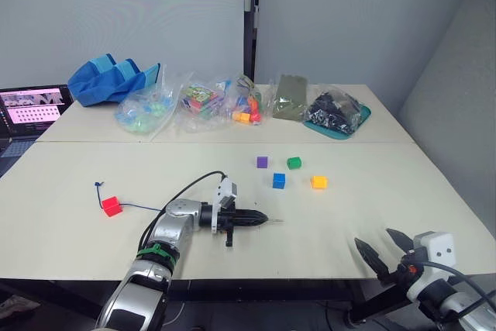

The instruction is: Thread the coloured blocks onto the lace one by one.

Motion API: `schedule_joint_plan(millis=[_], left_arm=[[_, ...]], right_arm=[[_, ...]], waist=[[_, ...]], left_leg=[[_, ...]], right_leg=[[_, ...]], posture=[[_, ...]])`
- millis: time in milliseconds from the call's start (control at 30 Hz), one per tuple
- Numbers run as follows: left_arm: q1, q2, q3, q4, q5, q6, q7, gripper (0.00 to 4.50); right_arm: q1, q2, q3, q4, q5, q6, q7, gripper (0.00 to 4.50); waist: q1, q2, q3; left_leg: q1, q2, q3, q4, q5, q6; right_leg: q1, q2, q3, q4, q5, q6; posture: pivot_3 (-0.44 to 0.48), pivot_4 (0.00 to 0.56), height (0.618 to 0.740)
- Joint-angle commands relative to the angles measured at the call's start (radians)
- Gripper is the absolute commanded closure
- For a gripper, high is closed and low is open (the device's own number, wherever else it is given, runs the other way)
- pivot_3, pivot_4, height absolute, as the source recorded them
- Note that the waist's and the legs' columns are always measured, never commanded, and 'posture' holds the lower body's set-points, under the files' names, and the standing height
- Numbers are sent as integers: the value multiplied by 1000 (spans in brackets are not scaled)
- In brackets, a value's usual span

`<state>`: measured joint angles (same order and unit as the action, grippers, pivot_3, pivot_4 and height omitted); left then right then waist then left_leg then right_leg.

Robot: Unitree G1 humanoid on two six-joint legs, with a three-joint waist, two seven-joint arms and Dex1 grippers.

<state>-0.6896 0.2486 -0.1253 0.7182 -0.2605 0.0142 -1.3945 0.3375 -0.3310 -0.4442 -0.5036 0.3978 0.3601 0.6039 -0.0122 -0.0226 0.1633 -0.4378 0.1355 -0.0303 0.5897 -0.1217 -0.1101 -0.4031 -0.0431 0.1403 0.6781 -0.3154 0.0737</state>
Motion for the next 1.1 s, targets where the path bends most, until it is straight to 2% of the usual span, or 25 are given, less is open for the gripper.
schedule_joint_plan(millis=[33,267,533,733,1100], left_arm=[[-9,1,16,-5,-12,1,-5,4500],[13,16,4,-11,14,-37,-13,4500],[98,22,17,-140,-3,-6,39,4500],[184,32,25,-253,-19,22,97,4500],[253,74,46,-375,-42,74,174,4500]], right_arm=[[23,1,-16,-34,16,-45,-19,38],[-43,-10,46,3,-5,-73,-57,38],[-321,-54,172,174,-92,-40,-136,38],[-578,-21,256,411,-149,-43,-204,38],[-787,26,354,765,-269,-187,-257,38]], waist=[[0,0,0],[-4,0,0],[-1,0,0],[-2,1,0],[-7,1,0]], left_leg=[[0,0,0,0,0,0],[0,0,0,0,0,0],[0,0,0,-1,0,0],[1,0,0,0,0,0],[0,0,0,-1,0,0]], right_leg=[[0,0,0,0,0,0],[0,0,0,0,0,0],[0,0,0,0,0,0],[0,0,0,0,0,0],[0,0,0,0,0,0]], posture=[[0,150,717],[0,150,717],[0,150,717],[0,150,717],[0,150,717]])
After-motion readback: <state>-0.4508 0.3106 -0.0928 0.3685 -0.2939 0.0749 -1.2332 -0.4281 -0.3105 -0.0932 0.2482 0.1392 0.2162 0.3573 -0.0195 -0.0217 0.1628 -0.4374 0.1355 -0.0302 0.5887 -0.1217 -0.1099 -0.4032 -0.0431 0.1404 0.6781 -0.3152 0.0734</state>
